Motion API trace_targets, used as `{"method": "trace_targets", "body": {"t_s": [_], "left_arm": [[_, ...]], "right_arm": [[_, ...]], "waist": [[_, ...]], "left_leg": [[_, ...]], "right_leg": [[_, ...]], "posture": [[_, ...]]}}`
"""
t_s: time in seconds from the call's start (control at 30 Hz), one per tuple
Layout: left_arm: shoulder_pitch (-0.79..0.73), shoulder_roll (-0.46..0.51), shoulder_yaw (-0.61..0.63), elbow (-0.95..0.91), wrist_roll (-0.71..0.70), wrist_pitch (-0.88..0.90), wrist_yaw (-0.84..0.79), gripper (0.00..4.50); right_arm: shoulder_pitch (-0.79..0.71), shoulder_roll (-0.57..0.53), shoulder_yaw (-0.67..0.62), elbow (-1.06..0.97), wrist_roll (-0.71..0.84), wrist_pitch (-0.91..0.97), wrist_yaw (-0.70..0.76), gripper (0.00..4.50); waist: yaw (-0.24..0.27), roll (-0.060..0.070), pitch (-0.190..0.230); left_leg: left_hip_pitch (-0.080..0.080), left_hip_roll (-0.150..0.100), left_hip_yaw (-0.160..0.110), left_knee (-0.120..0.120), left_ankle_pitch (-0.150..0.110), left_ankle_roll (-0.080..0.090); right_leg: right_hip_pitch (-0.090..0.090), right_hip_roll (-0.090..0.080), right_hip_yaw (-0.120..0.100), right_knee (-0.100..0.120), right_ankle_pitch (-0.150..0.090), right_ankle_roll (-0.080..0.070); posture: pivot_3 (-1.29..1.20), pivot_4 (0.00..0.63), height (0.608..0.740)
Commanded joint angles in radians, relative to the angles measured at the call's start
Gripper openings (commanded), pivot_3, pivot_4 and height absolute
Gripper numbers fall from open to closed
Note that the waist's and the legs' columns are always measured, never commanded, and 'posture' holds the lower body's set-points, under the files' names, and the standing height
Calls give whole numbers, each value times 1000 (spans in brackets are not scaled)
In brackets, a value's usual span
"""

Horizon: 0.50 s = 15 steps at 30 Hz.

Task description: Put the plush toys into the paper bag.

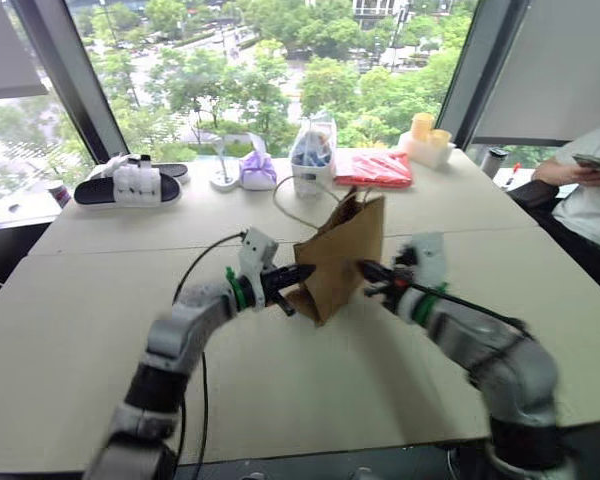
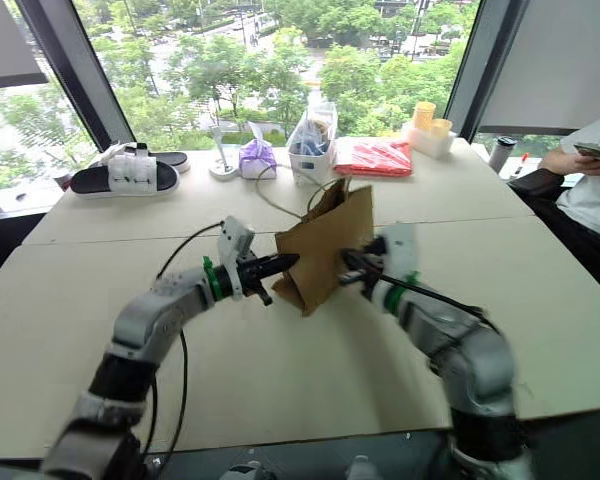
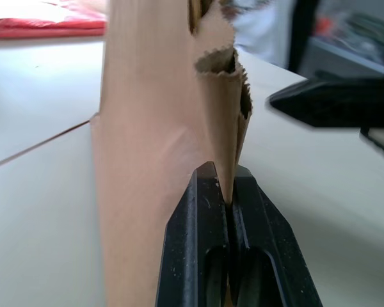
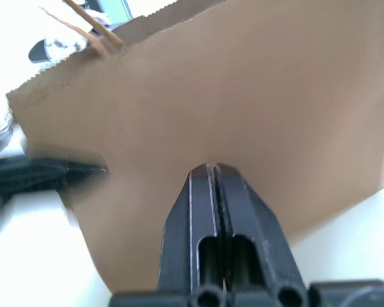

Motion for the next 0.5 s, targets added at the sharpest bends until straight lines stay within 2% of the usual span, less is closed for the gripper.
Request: {"method": "trace_targets", "body": {"t_s": [0.03,0.13,0.23,0.33,0.5], "left_arm": [[-158,23,-15,217,0,-94,-259,54],[-320,36,-58,489,77,-200,-453,54],[-434,25,-64,702,110,-256,-590,54],[-527,10,-39,888,142,-306,-658,54],[-588,23,-34,1047,217,-369,-707,54]], "right_arm": [[66,-82,-156,-177,148,46,70,0],[147,-171,-322,-242,266,83,109,0],[215,-209,-399,-267,310,90,92,0],[272,-222,-435,-291,323,76,62,0],[311,-211,-430,-322,348,53,0,0]], "waist": [[1,0,0],[4,0,0],[-1,-1,0],[-4,-1,1],[-15,-1,1]], "left_leg": [[1,0,0,0,0,0],[2,0,0,0,-1,1],[3,0,1,1,-1,2],[3,1,1,1,-2,3],[3,1,1,2,-2,3]], "right_leg": [[1,0,0,-1,0,0],[4,0,-1,-2,0,0],[5,0,-1,-2,0,0],[5,0,-1,-1,0,0],[5,0,-1,0,0,1]], "posture": [[0,150,740],[0,150,740],[0,150,740],[0,150,740],[0,150,740]]}}
